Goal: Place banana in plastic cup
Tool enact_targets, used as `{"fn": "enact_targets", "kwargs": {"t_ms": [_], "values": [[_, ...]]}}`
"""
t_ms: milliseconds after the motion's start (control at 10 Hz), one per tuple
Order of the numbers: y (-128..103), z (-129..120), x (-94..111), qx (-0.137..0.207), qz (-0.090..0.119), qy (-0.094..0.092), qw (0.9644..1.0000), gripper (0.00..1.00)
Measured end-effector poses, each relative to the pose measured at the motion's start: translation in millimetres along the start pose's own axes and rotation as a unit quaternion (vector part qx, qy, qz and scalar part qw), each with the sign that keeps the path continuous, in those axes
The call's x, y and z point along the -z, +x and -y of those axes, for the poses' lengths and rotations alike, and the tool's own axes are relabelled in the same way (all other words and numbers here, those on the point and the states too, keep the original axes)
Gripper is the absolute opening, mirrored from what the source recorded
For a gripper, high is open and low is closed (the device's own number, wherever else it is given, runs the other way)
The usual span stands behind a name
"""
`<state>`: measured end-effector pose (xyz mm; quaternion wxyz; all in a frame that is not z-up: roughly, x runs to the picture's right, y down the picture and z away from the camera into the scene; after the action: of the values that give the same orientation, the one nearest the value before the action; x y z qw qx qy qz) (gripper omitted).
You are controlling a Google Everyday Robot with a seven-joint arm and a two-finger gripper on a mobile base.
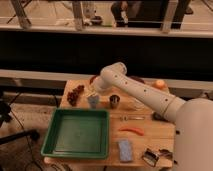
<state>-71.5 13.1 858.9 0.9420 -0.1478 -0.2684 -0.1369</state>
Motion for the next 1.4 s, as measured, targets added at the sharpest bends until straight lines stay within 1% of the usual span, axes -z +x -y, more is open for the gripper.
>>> {"fn": "enact_targets", "kwargs": {"t_ms": [100, 200, 300, 600, 700, 900, 1000, 1100, 1400], "values": [[-2, -1, -4, 0.004, 0.004, -0.005, 1.0, 0.0], [-3, 0, -5, 0.007, 0.007, -0.007, 0.9999, 0.02], [-7, 1, -6, 0.013, 0.009, -0.01, 0.9998, 0.09], [-22, 6, -11, 0.033, 0.016, -0.018, 0.9992, 0.4], [-24, 7, -11, 0.036, 0.016, -0.019, 0.999, 0.48], [-24, 7, -11, 0.041, 0.014, -0.021, 0.9988, 0.71], [-22, 6, -11, 0.041, 0.012, -0.022, 0.9988, 0.76], [-12, 4, -7, 0.037, 0.004, -0.022, 0.9991, 0.8], [6, -2, -2, 0.025, -0.011, -0.022, 0.9994, 0.8]]}}
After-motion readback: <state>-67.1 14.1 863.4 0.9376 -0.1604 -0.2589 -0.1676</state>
